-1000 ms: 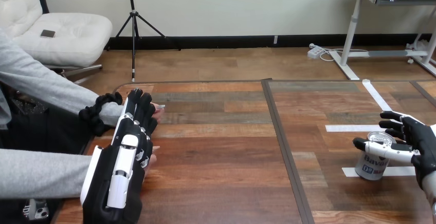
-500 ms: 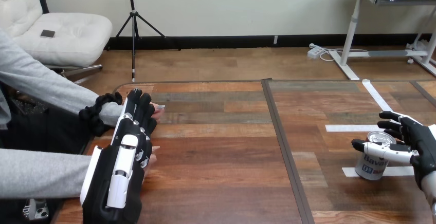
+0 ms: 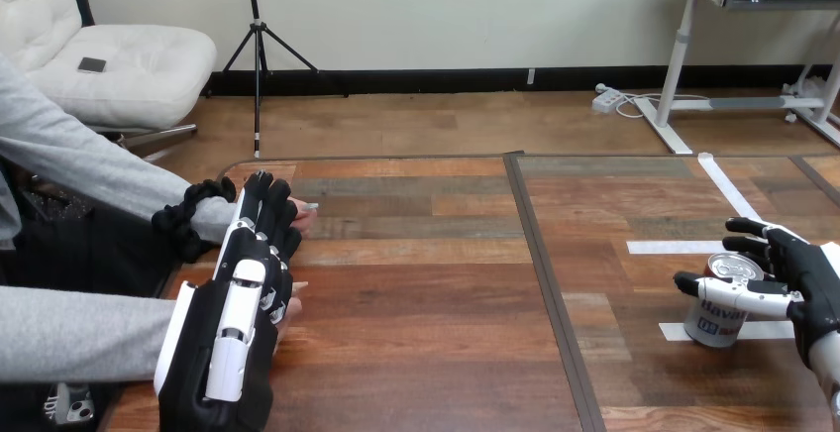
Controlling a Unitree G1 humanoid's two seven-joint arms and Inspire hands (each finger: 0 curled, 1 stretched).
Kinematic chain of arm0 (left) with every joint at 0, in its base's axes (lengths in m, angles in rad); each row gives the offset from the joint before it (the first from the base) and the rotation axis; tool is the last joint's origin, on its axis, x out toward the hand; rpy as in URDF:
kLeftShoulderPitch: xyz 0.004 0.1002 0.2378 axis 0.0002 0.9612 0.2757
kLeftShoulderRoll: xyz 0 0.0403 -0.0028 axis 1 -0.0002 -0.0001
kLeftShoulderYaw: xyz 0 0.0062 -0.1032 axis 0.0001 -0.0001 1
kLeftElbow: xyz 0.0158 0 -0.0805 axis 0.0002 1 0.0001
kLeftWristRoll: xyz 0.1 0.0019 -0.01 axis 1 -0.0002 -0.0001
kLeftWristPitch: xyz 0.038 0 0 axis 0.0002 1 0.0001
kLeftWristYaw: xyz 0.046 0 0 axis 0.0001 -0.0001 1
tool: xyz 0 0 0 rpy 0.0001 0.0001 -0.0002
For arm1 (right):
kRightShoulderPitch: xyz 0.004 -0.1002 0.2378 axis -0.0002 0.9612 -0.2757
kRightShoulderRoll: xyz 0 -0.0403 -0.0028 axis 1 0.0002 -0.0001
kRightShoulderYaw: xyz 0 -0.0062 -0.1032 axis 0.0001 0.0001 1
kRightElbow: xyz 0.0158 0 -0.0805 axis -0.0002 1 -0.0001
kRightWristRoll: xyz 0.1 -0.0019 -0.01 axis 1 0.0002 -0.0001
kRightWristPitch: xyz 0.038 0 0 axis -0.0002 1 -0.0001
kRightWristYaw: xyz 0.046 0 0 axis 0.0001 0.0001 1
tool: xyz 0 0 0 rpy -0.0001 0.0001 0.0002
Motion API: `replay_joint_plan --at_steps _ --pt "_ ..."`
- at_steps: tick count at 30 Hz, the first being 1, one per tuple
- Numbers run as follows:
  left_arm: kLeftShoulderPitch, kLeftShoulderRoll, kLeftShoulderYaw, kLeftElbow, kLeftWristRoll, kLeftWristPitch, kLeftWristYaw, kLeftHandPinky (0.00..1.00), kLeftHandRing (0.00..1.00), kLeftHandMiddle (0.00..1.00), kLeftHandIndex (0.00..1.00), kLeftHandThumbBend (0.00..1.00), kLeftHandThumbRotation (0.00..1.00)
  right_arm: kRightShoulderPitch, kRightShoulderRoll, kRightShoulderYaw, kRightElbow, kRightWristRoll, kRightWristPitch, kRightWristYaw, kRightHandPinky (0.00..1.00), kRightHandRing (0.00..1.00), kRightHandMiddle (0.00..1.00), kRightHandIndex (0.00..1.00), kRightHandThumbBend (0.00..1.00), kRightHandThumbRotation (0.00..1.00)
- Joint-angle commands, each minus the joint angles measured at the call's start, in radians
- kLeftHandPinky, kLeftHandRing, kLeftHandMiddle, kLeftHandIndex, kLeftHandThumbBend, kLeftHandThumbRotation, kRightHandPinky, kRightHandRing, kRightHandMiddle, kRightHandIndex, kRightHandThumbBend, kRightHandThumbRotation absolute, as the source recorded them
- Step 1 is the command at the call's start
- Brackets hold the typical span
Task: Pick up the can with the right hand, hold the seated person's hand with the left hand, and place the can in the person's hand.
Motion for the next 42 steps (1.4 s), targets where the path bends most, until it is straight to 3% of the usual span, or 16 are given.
replay_joint_plan --at_steps 1,21,42 --pt "-0.013 -0.033 0.000 -0.029 0.000 -0.004 0.006 1.00 1.00 1.00 1.00 0.00 0.92 -0.054 -0.021 0.003 -0.034 0.008 0.003 0.007 0.84 0.82 0.77 0.79 1.00 0.00" --pt "-0.012 -0.032 -0.001 -0.027 -0.001 -0.004 0.010 1.00 1.00 1.00 1.00 0.00 0.92 -0.060 -0.022 -0.002 -0.033 0.021 0.042 0.039 0.75 0.75 0.72 0.74 1.00 0.00" --pt "-0.014 -0.036 -0.002 -0.030 -0.011 -0.004 0.010 1.00 1.00 1.00 1.00 0.01 0.92 -0.061 -0.021 0.008 -0.034 0.005 0.054 0.014 0.65 0.67 0.67 0.67 0.97 0.00"
